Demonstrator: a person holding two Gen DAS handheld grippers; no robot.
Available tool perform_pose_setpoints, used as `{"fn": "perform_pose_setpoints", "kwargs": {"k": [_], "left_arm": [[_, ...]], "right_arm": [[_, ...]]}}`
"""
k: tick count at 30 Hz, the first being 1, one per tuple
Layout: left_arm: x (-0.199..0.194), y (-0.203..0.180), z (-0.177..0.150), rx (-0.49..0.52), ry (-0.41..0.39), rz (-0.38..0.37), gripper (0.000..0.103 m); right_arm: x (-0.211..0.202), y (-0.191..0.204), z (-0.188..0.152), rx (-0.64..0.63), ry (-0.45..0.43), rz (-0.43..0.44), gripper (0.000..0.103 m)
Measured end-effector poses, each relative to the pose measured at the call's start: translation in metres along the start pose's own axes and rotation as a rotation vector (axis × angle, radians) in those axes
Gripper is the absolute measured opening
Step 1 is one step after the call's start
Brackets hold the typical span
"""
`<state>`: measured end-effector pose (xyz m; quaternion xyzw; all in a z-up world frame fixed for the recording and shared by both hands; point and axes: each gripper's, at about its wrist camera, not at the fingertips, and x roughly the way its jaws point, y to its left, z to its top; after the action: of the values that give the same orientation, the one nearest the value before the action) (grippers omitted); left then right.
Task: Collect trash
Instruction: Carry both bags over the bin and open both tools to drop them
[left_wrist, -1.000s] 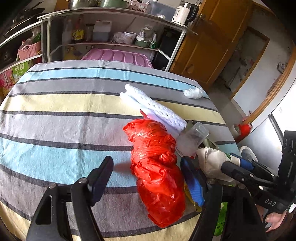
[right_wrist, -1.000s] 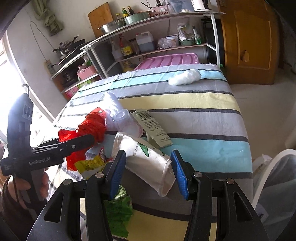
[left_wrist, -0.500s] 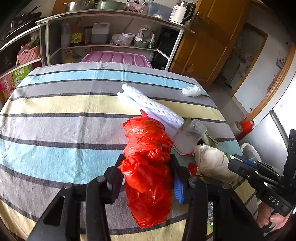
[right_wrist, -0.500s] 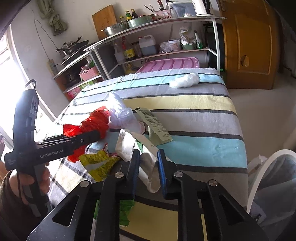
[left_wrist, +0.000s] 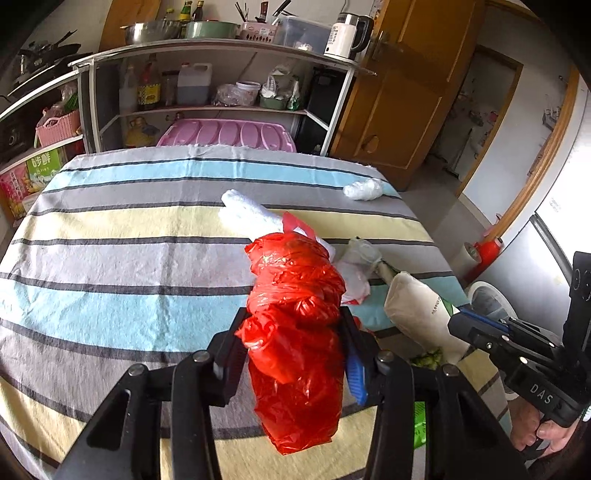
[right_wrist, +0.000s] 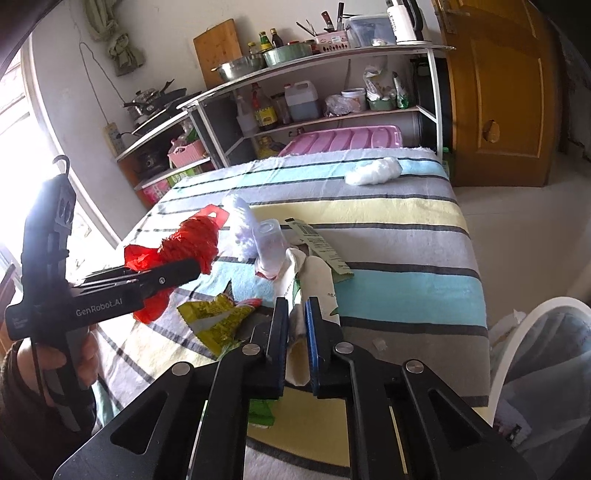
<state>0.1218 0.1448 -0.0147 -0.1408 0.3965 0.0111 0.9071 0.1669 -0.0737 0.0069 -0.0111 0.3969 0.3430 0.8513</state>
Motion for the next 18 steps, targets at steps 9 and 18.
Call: {"fn": "perform_pose_setpoints", "kwargs": {"k": [9,18], "left_arm": [[-0.021,-0.018,-0.003,0.027,-0.030,-0.021,0.048],[-0.035,-0.054,-0.001,0.086,-0.065,-0.068,0.048]], "right_arm": [[-0.020,0.001,-0.003,0.007,-0.042,0.018,0.009],[-0.062,-0.011,-0.007,0.056,-0.136,-0.014,0.009]]}}
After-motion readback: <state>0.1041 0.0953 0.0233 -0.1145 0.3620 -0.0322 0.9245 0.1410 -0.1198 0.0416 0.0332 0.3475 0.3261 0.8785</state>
